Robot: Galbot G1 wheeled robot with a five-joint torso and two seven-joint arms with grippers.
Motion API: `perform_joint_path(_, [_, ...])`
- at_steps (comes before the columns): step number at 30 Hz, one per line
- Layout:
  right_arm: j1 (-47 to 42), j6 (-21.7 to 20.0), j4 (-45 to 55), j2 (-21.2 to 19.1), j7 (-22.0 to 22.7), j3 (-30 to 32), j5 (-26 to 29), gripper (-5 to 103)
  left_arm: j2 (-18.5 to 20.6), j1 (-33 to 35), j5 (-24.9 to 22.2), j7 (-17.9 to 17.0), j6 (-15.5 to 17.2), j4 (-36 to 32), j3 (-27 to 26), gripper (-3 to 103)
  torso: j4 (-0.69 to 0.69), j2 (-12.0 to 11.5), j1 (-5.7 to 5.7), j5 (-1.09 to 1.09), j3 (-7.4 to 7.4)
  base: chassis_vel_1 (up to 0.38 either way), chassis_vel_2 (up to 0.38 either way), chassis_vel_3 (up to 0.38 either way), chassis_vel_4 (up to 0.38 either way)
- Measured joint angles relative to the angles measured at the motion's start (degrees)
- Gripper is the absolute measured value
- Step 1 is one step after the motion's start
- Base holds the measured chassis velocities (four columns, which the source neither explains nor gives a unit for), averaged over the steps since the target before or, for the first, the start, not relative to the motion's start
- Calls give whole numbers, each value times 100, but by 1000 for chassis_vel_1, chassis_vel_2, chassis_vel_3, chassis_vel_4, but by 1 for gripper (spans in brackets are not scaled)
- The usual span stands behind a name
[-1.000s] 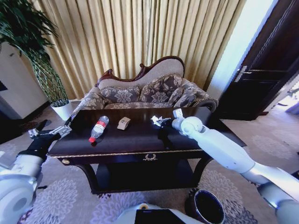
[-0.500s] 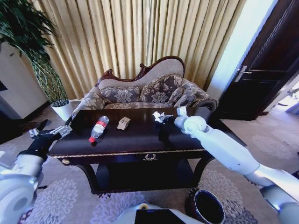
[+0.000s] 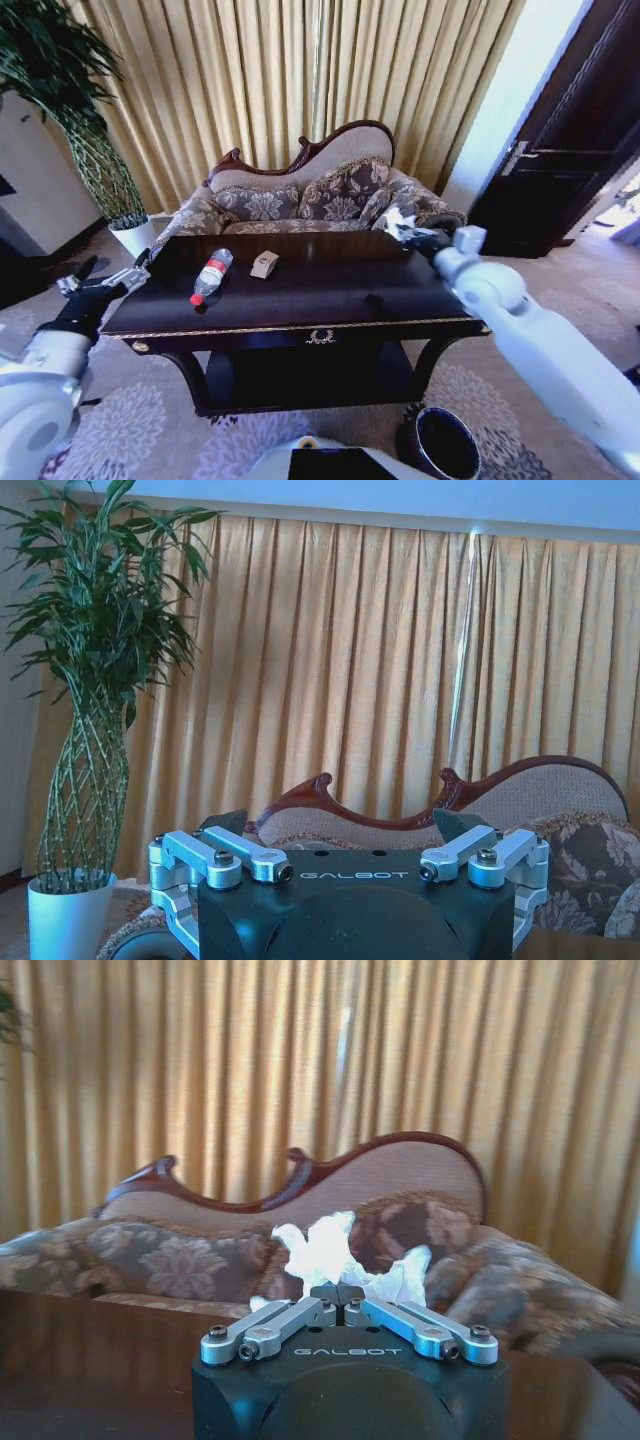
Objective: Move to the front of the table and place the trash on the table into the trash bin.
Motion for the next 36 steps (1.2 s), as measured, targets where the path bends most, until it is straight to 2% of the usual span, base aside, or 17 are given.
perform_joint_path(2, [-287,81,44,85,4,336,5,0,19,-29,0,-2,1,0,31,100,1,0,0,2,0,0,0,0,0])
perform_joint_path(10, [-677,381,125,182,7,715,56,0,7,-67,-2,-19,3,0,76,100,3,0,0,-1,0,0,0,0,0])
perform_joint_path(13, [-1085,519,219,237,0,991,34,0,6,-66,-6,-23,5,0,72,100,0,0,1,0,0,0,0,0,0])
perform_joint_path(17, [-1257,550,314,260,-10,1158,43,0,31,-68,-10,-24,15,0,73,100,0,0,1,0,0,0,0,0,0])
perform_joint_path(36, [-1311,546,465,273,-12,1203,163,0,35,-40,-13,-24,23,0,55,100,0,-1,1,0,1,2,-2,-6,4])
